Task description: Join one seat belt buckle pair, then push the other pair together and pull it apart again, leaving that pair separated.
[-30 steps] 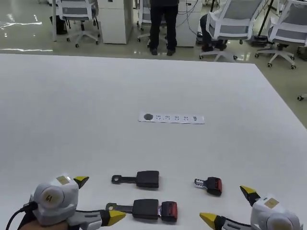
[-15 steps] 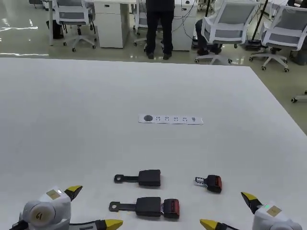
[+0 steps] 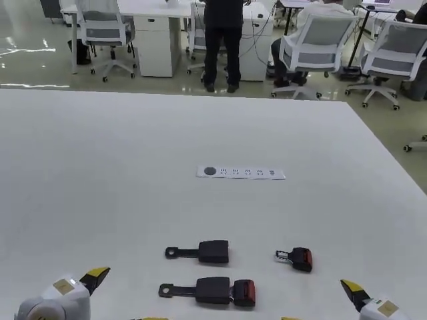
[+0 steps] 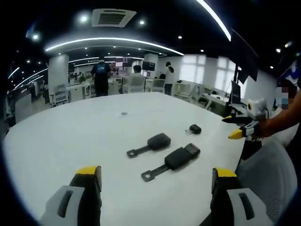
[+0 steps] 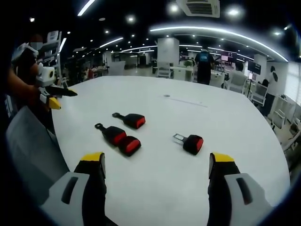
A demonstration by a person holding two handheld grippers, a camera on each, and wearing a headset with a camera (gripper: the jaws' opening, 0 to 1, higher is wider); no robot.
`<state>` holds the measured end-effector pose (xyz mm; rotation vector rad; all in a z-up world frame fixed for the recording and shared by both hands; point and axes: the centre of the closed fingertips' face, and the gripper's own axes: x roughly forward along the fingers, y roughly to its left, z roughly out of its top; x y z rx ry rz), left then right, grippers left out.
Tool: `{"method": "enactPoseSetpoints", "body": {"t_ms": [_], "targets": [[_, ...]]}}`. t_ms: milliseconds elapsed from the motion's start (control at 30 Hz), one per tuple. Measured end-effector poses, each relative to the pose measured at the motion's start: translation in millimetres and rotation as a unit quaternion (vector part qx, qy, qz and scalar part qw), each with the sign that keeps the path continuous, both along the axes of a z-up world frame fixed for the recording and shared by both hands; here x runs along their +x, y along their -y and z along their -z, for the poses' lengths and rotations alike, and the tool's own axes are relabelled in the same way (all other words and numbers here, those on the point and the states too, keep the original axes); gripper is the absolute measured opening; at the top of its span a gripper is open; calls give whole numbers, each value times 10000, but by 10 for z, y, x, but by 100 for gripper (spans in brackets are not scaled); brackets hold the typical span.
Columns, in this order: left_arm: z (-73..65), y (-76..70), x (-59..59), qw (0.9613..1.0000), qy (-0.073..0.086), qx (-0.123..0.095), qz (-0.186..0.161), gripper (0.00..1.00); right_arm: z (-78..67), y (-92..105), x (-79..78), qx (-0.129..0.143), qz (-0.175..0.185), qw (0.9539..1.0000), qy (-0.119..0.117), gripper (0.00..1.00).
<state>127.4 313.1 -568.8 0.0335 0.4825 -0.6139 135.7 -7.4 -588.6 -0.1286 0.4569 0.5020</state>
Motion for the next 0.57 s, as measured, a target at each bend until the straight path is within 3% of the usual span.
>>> {"method": "enactPoseSetpoints", "body": {"t_ms": [133, 267, 567], "targets": [[3, -41, 36, 9999, 47, -80, -42, 100, 11, -2, -37, 6, -10, 10000, -45, 91], [-78, -4, 38, 9997, 92, -198, -85, 100, -10, -3, -48, 16, -17, 10000, -6, 91], [-199, 27, 70, 9996, 186, -227, -57, 100, -36, -12, -72, 19, -67, 10000, -14, 93]]}}
